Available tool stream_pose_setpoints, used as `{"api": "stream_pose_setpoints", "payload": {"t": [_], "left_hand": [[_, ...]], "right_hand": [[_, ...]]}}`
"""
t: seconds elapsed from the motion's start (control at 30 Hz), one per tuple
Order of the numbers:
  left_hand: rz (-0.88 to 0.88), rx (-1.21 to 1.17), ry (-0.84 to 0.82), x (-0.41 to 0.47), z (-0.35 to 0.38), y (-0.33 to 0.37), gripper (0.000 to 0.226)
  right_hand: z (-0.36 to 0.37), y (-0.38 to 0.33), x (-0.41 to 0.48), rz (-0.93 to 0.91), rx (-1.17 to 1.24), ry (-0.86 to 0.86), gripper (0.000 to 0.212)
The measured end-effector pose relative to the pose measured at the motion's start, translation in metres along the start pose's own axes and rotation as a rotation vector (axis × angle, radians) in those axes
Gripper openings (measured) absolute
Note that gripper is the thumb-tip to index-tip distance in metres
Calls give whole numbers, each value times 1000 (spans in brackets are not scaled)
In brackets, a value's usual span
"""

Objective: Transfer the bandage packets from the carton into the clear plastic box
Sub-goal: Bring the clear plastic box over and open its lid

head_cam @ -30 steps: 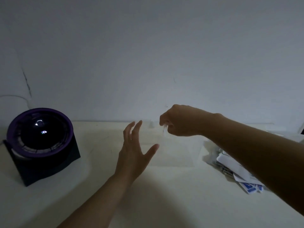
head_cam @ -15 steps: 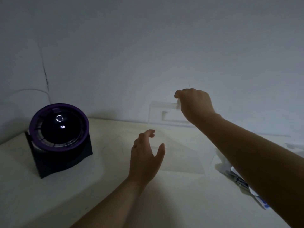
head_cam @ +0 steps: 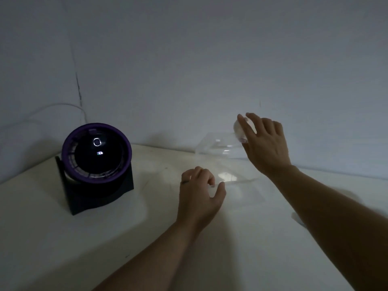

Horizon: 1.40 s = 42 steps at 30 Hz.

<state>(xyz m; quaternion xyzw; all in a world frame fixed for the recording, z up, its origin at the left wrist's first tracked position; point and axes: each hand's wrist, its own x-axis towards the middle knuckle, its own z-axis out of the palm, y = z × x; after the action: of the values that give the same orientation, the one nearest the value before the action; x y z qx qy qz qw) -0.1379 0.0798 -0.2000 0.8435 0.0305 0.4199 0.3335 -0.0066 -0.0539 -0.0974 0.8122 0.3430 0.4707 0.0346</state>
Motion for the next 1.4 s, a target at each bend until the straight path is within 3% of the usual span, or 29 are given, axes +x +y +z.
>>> {"api": "stream_pose_setpoints", "payload": {"t": [0.13, 0.27, 0.4, 0.57, 0.63, 0.83, 0.9, 1.0, 1.13, 1.3, 1.4], "left_hand": [[27, -9, 44, 1, -1, -4, 26], [52, -11, 89, 4, -2, -3, 24], [36, -44, 55, 4, -7, -1, 24], [19, -49, 28, 3, -7, -2, 22], [16, -41, 34, 3, -7, -3, 22], [8, -20, 20, 4, -3, -3, 24], [-1, -14, 9, 7, -1, -5, 25], [-32, -14, -4, 13, 3, -6, 25], [-111, -23, -17, 29, 9, -7, 17], [-153, 202, -72, 43, 16, -1, 19], [-135, 325, -96, 49, 12, 9, 15]], "right_hand": [[0, -13, 23, 93, -58, 20, 41], [0, -16, 32, 239, -22, -65, 46], [11, -22, 19, 386, 311, -416, 63], [15, -23, 10, 292, 472, -1015, 58], [9, -26, 8, 308, 535, -1108, 68], [-34, -13, -9, 176, 619, -830, 53], [-52, -8, -24, 163, 609, -825, 53], [-61, -3, -50, 193, 403, -898, 54], [-47, -10, -72, 280, 497, -744, 40], [-22, -17, -90, 247, 505, -567, 52], [-28, -11, -96, 296, 658, -481, 56]]}}
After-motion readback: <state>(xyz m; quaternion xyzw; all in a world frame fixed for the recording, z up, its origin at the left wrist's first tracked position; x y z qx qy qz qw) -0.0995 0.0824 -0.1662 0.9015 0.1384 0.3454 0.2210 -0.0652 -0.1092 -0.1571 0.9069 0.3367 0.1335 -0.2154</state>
